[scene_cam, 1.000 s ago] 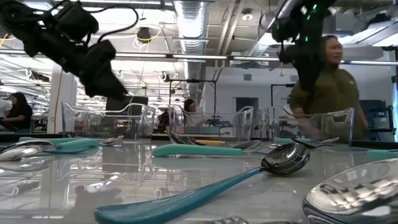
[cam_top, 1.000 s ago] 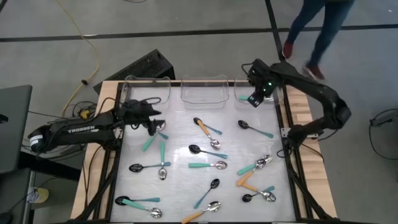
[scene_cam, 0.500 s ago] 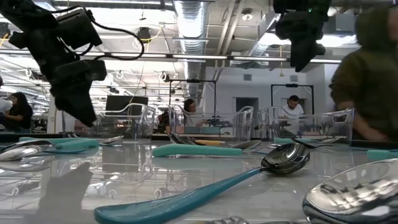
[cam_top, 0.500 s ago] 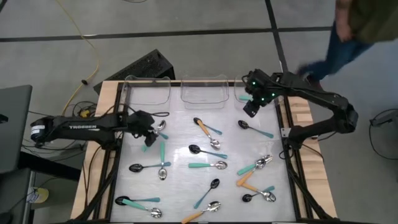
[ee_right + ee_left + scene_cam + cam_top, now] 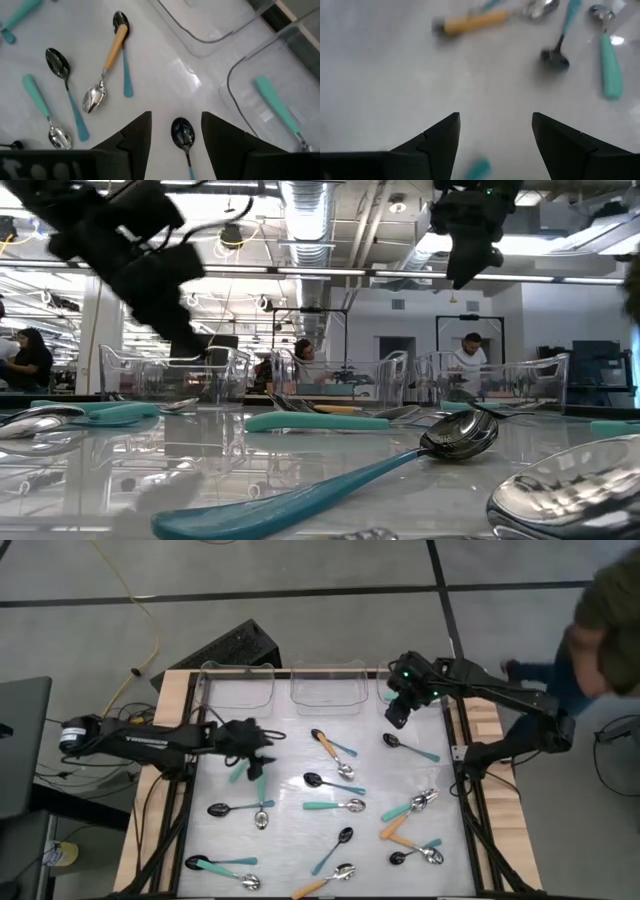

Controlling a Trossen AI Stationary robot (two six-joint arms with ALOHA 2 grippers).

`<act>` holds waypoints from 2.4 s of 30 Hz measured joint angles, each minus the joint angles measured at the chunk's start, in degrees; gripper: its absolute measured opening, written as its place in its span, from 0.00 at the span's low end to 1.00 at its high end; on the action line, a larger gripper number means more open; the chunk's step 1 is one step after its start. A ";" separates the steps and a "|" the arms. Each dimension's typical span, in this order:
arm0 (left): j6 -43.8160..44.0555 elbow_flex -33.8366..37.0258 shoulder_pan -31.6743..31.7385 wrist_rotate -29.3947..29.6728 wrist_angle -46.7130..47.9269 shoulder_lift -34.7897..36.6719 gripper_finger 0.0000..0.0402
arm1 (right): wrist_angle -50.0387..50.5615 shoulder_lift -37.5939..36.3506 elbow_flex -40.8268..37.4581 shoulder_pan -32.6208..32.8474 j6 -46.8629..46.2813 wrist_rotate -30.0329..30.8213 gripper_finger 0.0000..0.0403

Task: Sort silverware by color (type)
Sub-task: Put the yellow spoon into the left transparent bin

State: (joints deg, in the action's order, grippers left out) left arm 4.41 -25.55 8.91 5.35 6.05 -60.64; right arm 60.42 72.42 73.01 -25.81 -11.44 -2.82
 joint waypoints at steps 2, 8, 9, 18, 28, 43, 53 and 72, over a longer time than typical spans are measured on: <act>-6.60 -3.74 0.11 2.09 0.01 -3.57 0.58 | -0.12 0.02 0.00 0.46 -0.09 -0.01 0.48; -23.75 -16.73 1.83 -1.67 -0.19 -18.07 0.58 | 0.91 0.02 0.00 3.28 -0.54 -0.04 0.48; -25.78 -18.96 2.18 -3.21 0.07 -20.81 0.58 | 0.87 0.02 0.00 3.96 -0.55 -0.06 0.48; -42.94 -41.36 3.65 -16.06 3.40 -43.86 0.58 | 0.77 0.02 0.00 7.55 -0.15 -0.10 0.48; -55.47 -62.03 3.65 -19.46 23.56 -60.95 0.58 | 0.81 0.02 0.00 7.76 -0.04 -0.10 0.48; -57.58 -64.29 2.93 -16.60 29.28 -64.71 0.22 | 0.22 0.02 0.00 7.70 -0.09 0.01 0.48; -56.16 -63.98 2.86 -15.25 31.72 -62.80 0.07 | 0.01 0.02 -0.02 7.64 -0.07 0.33 0.48; -52.23 -54.59 19.65 -7.07 44.17 -32.65 0.06 | -13.26 0.04 -0.03 4.03 -0.10 0.36 0.48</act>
State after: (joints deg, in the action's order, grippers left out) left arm -47.82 -80.14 28.55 -1.72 50.22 -93.29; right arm 47.16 72.47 72.98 -21.77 -11.55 -2.46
